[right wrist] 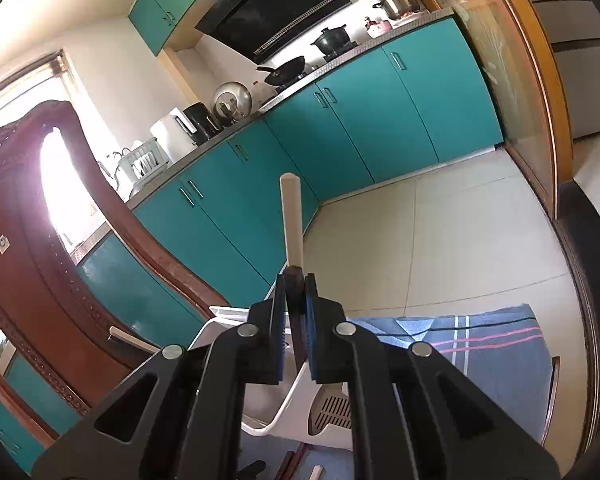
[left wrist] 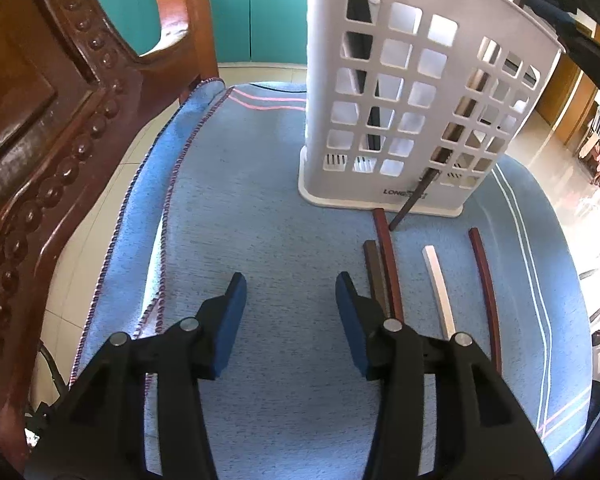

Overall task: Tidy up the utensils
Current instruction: 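Lift the light chopstick with the right tool above the white holder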

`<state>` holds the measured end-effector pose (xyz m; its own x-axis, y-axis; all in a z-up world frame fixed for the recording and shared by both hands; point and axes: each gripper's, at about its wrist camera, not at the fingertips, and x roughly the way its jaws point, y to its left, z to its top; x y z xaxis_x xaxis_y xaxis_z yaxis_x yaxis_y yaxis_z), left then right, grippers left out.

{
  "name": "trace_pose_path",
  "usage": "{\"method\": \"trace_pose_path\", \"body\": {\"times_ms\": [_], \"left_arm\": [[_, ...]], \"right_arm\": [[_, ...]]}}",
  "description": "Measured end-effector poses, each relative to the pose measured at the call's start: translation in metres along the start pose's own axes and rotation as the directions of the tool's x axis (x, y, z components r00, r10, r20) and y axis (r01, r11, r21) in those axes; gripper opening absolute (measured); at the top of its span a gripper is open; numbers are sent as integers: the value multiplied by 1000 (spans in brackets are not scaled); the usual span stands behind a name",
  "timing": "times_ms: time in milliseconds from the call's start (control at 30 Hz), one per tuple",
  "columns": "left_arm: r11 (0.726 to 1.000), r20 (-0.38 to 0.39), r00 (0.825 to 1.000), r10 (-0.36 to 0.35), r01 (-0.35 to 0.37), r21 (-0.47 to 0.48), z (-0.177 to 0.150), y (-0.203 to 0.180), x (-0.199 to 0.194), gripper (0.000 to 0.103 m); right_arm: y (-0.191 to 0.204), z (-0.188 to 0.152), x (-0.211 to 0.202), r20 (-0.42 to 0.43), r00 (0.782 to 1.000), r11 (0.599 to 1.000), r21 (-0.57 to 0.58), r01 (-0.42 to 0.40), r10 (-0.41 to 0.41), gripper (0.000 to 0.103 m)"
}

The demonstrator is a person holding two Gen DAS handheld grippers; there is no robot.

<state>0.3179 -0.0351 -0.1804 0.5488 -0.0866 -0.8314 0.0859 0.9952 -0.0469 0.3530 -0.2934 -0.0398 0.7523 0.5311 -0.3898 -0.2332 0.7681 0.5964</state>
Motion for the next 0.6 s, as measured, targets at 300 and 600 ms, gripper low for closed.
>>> {"method": "trace_pose_path", "body": {"times_ms": [300,600], "left_arm": [[1000,-7,1000,6,-6,15,-2,-9,6,50],[999,-5,1000,17,-17,41,-8,-18,10,52]], "right_arm": [[2,-3,-7,11,1000,1000,-20,-24,24,10],[-10,-1,-3,5,999,997,53,-52,52,10]]}}
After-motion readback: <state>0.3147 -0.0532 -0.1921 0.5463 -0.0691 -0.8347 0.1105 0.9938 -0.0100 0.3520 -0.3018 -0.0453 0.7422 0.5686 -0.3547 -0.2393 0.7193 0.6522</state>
